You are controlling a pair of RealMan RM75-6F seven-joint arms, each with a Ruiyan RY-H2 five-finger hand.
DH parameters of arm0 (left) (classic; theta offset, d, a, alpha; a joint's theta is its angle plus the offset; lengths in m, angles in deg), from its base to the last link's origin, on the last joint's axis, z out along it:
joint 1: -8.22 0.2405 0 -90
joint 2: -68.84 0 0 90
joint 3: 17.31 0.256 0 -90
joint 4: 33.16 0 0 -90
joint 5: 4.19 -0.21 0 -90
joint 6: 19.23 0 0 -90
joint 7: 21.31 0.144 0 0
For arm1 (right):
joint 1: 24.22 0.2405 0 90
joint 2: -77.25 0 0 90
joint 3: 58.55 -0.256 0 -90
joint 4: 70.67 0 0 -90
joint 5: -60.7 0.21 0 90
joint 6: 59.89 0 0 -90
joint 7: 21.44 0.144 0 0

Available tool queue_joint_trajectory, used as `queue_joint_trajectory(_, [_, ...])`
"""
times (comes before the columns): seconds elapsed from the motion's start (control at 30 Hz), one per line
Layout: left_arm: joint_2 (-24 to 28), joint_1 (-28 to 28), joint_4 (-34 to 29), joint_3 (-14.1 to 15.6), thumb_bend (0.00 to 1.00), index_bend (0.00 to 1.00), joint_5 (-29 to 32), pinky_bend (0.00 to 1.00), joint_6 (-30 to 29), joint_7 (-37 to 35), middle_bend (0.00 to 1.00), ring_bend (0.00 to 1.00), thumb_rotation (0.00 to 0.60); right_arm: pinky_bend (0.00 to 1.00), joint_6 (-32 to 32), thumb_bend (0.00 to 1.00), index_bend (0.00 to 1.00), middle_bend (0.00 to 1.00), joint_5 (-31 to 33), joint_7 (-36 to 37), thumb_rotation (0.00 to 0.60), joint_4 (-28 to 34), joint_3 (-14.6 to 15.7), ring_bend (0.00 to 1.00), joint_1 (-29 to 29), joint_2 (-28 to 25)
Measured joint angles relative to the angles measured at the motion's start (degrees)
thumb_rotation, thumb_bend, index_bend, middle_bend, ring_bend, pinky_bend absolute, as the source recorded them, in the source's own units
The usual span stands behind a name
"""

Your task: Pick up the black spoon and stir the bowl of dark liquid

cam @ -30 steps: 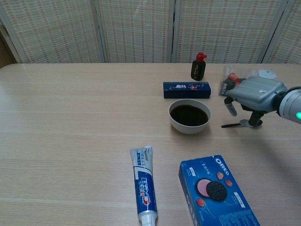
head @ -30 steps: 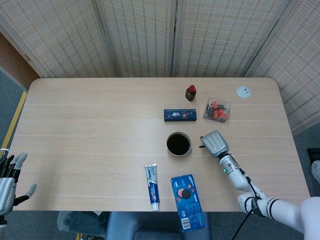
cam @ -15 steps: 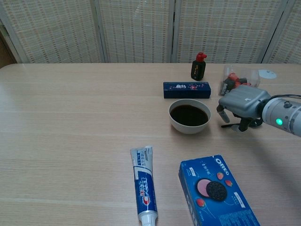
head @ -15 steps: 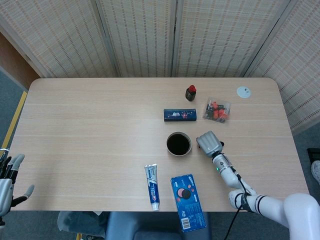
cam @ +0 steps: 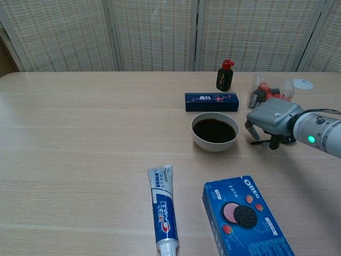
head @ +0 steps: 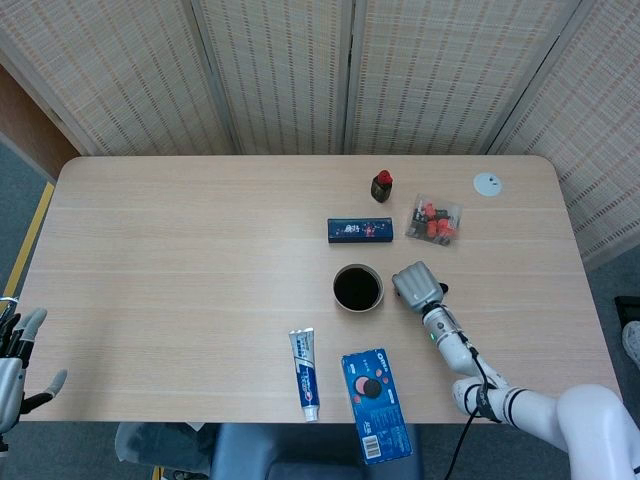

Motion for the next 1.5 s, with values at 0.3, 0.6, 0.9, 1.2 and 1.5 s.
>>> queue_joint_trajectory(0.3, [0.2, 0.2, 0.3, 0.0, 0.26, 0.0, 0.3, 0.0, 0.1, -0.3, 0.0, 0.0, 0.6, 1.0, 0.3, 0.33, 0.5, 1.0, 0.5, -0.5, 0.6, -1.2, 0.5, 1.0, 0.7, 1.0])
queue_joint_trajectory(0.6, [0.1, 0.2, 0.6, -0.1, 0.26, 0.0, 0.1, 0.0, 0.1, -0.6, 0.0, 0.0, 0.6, 1.0, 0.5, 0.34, 0.52, 1.0, 1.3, -0.9, 0.6, -2.2, 0.9, 1.0, 1.1, 1.7])
queue_joint_trajectory(0.9, [-0.1, 0.4, 1.0, 0.0, 0.26, 0.0, 0.2, 0.0, 0.2, -0.9, 0.0, 0.0, 0.6, 1.0, 0.8, 0.37, 0.54, 1.0, 1.8, -1.1, 0.6, -3.3, 1.2, 1.0, 1.3, 2.1])
queue_joint_trajectory(1.2, [-0.2, 0.4, 1.2, -0.1, 0.26, 0.0, 0.2, 0.0, 0.2, -1.2, 0.0, 0.0, 0.6, 1.0, 0.6, 0.42, 0.61, 1.0, 1.6, -0.5, 0.6, -3.6, 1.3, 1.0, 1.3, 2.3])
queue_joint_trajectory(1.5, [0.0, 0.5, 1.1, -0.1, 0.26, 0.0, 0.1, 0.0, 0.0, -1.1, 0.0, 0.0, 0.6, 1.0, -2.0, 0.49, 0.65, 1.0, 0.5, 3.3, 0.6, 0.2, 0.2, 1.0, 0.5, -0.4])
